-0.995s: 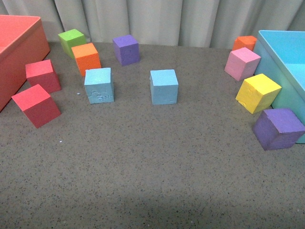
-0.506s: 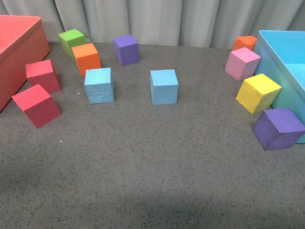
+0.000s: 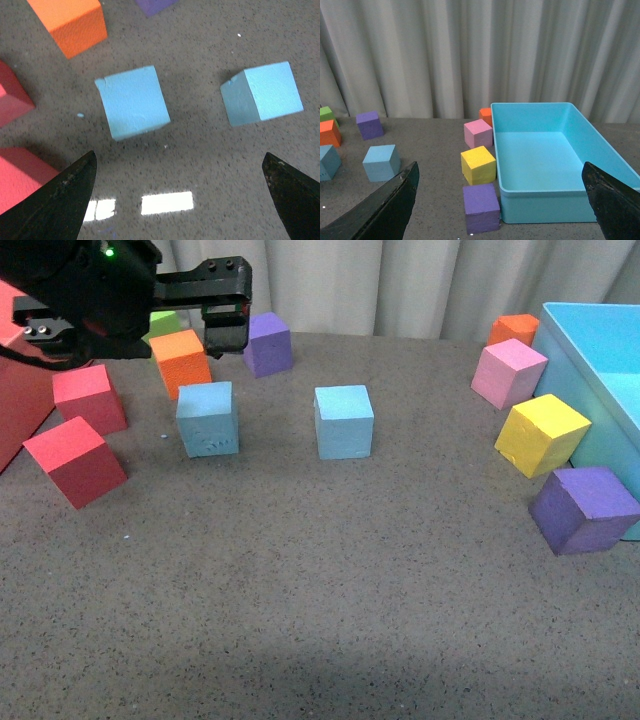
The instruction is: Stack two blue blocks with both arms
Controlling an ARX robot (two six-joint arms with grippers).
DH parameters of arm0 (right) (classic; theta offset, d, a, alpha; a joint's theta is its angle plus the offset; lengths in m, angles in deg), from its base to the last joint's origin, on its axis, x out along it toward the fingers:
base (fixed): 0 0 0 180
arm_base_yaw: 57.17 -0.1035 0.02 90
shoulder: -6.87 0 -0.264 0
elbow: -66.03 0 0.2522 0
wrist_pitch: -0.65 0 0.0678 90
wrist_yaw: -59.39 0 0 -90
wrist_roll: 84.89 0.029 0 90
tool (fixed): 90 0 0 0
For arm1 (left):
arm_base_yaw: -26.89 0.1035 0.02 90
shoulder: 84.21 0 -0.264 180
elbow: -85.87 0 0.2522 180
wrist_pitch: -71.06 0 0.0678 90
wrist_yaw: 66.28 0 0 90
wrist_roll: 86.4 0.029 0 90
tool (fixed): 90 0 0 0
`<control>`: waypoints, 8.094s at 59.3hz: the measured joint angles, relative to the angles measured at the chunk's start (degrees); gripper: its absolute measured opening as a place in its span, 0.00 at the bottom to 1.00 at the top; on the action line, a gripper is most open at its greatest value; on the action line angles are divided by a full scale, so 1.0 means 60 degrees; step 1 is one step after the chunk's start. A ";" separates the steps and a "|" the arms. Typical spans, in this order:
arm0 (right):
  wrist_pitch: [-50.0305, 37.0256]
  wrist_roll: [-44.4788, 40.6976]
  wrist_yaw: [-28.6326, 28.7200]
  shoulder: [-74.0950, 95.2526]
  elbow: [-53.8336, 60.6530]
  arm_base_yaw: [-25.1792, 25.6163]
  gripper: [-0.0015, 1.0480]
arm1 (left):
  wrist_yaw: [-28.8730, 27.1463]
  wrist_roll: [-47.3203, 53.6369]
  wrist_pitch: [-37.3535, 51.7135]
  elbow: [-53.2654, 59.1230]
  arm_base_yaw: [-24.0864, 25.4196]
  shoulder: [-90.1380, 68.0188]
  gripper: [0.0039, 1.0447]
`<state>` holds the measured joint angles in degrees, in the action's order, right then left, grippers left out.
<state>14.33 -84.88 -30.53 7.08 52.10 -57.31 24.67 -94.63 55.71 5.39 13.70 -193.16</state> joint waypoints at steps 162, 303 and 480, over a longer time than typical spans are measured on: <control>0.0000 0.0000 0.0000 0.0000 0.0000 0.0000 0.91 | -0.1257 -0.1566 -0.5118 -0.5337 -0.1577 -0.2714 0.45; 0.0000 0.0000 -0.0029 0.0000 0.0000 0.0000 0.91 | -0.3818 0.0976 0.8007 0.1450 -0.1643 0.0084 0.44; 0.0000 0.0000 0.0000 0.0000 0.0000 0.0000 0.91 | -0.0160 0.1300 0.0284 1.0936 0.2175 1.8116 0.37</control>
<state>14.33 -84.88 -30.53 7.08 52.10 -57.31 23.71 -86.83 57.41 71.01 26.74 -84.47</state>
